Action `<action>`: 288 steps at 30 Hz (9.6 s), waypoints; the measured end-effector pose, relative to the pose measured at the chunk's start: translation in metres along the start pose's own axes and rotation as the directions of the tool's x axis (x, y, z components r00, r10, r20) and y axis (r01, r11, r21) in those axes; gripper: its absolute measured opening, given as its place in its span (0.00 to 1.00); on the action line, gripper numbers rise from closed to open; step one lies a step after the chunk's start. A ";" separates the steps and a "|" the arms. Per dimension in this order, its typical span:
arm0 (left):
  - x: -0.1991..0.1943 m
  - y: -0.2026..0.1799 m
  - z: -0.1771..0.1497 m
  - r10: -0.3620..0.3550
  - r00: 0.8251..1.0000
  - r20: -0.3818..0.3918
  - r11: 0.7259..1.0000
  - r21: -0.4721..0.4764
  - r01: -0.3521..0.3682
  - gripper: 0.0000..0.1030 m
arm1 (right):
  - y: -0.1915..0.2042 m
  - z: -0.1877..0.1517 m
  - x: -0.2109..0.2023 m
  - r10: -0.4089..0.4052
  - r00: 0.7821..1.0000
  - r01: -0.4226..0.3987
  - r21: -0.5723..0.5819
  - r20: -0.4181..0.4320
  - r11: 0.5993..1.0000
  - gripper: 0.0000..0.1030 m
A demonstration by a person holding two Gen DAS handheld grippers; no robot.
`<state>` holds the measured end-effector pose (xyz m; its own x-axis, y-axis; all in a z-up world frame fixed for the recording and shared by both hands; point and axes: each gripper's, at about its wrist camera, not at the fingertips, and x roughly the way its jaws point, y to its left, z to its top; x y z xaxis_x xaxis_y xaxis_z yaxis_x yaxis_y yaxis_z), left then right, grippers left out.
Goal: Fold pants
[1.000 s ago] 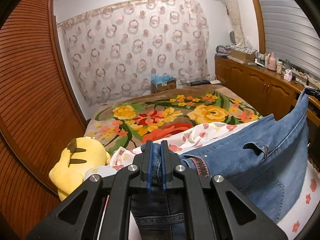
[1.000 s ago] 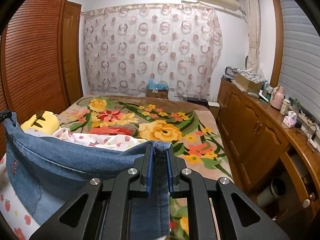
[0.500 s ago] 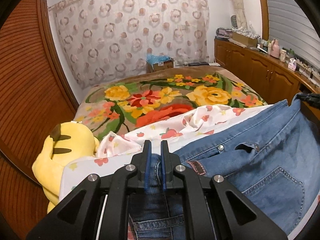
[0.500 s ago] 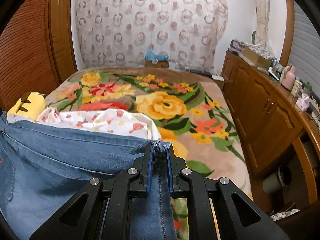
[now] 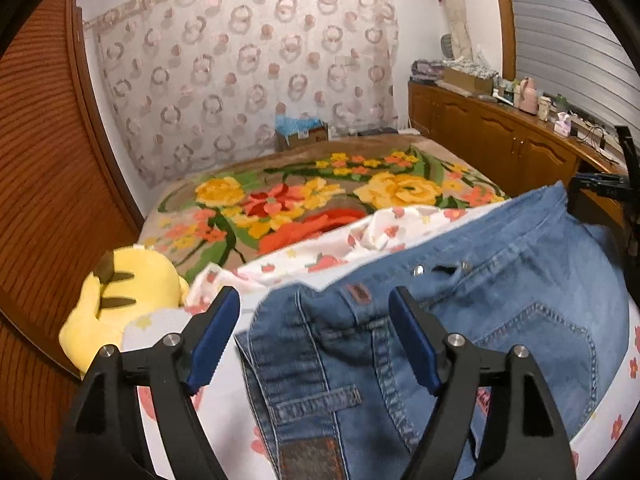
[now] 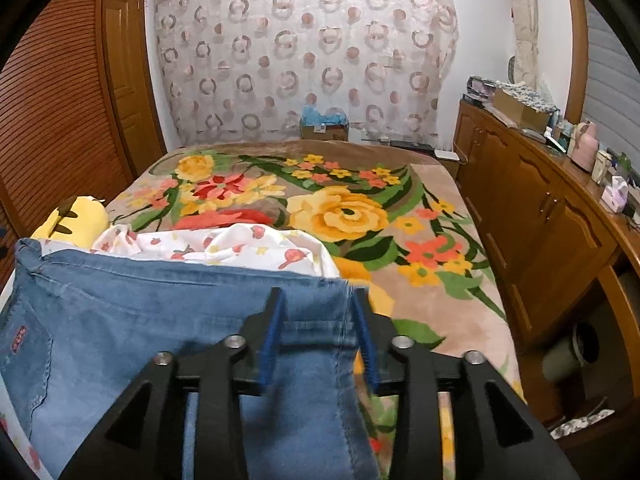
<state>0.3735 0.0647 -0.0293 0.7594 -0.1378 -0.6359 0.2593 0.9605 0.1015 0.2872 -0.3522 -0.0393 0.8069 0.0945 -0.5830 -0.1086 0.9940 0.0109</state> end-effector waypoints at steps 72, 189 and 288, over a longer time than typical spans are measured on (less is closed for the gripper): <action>-0.099 -0.072 -0.065 -0.066 0.997 0.044 0.997 -0.047 0.068 0.79 | 0.060 -0.072 -0.102 0.192 0.979 -0.192 0.000 0.069 0.981 0.40; -0.124 -0.100 -0.139 -0.125 0.991 -0.038 0.989 -0.081 0.122 0.76 | 0.032 -0.113 -0.108 0.050 0.999 -0.046 0.147 -0.019 0.988 0.38; -0.159 -0.118 -0.132 -0.204 0.979 -0.019 0.978 -0.042 0.203 0.45 | 0.163 -0.052 -0.070 0.300 0.940 -0.310 -0.036 -0.160 0.950 0.39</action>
<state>0.1433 0.0050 -0.0409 0.6793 -0.3262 -0.6574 0.3828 0.9218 -0.0618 0.1826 -0.1999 -0.0393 0.6333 0.3789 -0.6748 -0.3739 0.9132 0.1618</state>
